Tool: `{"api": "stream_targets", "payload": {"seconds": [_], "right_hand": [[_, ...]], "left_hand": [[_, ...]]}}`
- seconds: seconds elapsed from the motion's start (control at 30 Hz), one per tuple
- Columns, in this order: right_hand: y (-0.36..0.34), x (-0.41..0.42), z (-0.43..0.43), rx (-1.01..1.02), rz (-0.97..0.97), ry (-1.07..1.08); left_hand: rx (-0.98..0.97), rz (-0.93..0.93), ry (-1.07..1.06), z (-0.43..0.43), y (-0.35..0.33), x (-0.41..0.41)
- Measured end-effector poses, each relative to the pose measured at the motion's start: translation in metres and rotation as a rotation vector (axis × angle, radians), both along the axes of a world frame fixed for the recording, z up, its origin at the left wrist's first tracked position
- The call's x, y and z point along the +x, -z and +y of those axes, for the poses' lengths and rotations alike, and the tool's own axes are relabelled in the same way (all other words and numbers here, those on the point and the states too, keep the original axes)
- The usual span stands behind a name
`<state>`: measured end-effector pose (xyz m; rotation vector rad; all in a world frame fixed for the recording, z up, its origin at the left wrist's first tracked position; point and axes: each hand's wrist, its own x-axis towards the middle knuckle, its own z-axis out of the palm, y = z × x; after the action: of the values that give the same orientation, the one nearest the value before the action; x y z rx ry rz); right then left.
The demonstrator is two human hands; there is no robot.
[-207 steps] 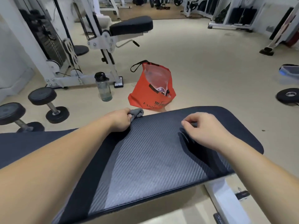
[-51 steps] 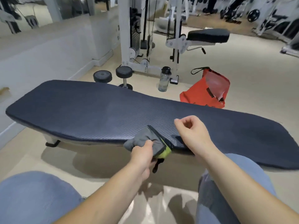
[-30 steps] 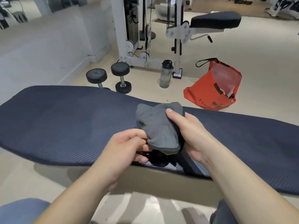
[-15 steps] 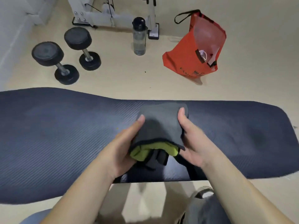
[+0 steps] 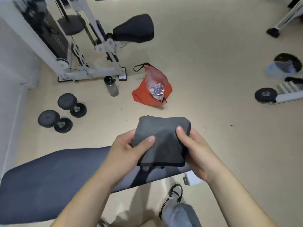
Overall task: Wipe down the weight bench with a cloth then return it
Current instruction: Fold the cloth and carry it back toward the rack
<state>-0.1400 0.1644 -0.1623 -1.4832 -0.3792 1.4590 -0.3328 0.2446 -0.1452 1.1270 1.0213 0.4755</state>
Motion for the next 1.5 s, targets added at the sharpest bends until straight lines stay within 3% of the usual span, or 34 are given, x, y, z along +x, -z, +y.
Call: {"api": "stream_targets", "payload": {"seconds": [0.13, 0.23, 0.5, 0.7, 0.83, 0.97, 1.17, 1.33, 1.5], "right_hand": [[-0.08, 0.057, -0.036, 0.031, 0.028, -0.001], [-0.124, 0.091, -0.06, 0.04, 0.012, 0.068], [-0.192, 0.119, -0.114, 0.084, 0.004, 0.266], [-0.218, 0.111, -0.128, 0.121, 0.081, 0.364], [-0.217, 0.12, -0.153, 0.119, 0.131, 0.439], [-0.207, 0.151, -0.197, 0.08, 0.137, 0.534], [-0.183, 0.221, -0.268, -0.091, -0.181, 0.592], [-0.161, 0.305, -0.333, -0.25, -0.367, 0.652], [-0.16, 0.387, -0.388, -0.208, -0.156, 0.481]], "left_hand": [[-0.129, -0.163, 0.076, -0.02, -0.093, 0.056], [-0.216, -0.224, 0.077, -0.035, -0.125, 0.093], [-0.413, -0.255, 0.194, -0.074, -0.121, 0.155], [-0.883, -0.373, 0.221, -0.098, -0.119, 0.185], [-0.867, -0.339, 0.256, -0.118, -0.118, 0.212], [-1.021, -0.32, 0.353, -0.137, -0.117, 0.242], [-1.008, -0.271, 0.568, -0.183, -0.115, 0.323], [-0.971, -0.248, 0.62, -0.241, -0.112, 0.403], [-0.881, -0.228, 0.646, -0.275, -0.115, 0.474]]}}
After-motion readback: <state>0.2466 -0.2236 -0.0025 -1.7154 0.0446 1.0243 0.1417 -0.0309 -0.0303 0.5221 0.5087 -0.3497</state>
